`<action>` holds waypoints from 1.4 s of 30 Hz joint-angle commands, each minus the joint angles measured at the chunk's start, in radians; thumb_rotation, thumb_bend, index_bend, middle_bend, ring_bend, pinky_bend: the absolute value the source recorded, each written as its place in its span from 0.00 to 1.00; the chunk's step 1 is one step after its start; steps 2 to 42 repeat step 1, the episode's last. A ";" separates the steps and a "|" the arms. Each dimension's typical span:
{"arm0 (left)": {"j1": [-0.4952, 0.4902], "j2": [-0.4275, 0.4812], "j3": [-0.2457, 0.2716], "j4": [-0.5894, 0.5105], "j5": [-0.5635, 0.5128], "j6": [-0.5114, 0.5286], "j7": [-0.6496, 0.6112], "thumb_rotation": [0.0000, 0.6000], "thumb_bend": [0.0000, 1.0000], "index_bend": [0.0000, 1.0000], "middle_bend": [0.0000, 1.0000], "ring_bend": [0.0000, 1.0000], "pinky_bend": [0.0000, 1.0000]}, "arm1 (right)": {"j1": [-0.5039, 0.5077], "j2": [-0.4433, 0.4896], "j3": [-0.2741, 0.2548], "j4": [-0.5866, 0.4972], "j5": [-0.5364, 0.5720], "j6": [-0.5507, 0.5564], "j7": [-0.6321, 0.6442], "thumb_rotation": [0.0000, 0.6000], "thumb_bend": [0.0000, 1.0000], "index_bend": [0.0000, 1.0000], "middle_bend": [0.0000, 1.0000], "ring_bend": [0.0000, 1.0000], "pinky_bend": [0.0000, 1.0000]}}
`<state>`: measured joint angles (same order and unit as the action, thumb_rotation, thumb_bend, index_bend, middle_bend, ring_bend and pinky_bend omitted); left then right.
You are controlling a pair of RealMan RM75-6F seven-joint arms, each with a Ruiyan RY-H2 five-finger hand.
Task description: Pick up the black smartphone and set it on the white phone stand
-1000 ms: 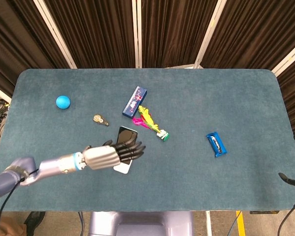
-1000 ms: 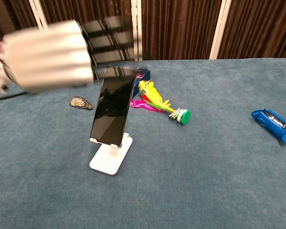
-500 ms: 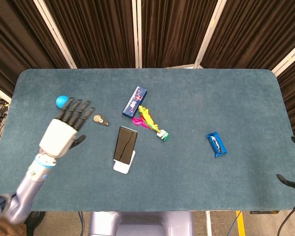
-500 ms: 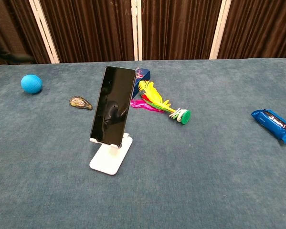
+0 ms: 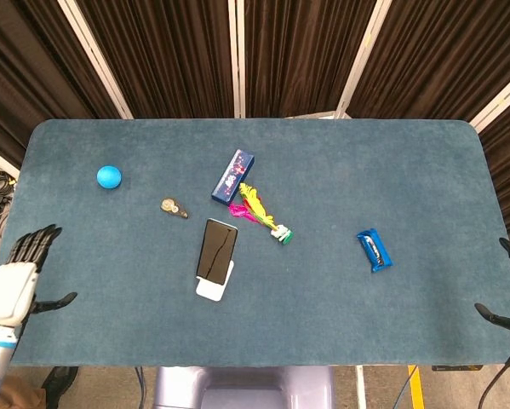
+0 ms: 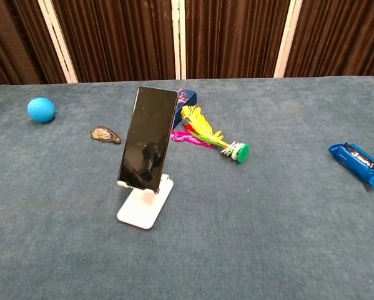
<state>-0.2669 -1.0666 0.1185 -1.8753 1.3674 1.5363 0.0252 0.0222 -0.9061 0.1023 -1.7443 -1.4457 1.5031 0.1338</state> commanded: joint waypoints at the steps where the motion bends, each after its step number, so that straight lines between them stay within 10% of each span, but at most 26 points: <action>1: 0.023 -0.019 -0.005 0.034 0.029 0.021 0.000 1.00 0.00 0.00 0.00 0.00 0.00 | -0.001 0.001 -0.001 0.001 -0.001 0.002 0.003 1.00 0.00 0.00 0.00 0.00 0.00; 42: 0.023 -0.019 -0.005 0.034 0.029 0.021 0.000 1.00 0.00 0.00 0.00 0.00 0.00 | -0.001 0.001 -0.001 0.001 -0.001 0.002 0.003 1.00 0.00 0.00 0.00 0.00 0.00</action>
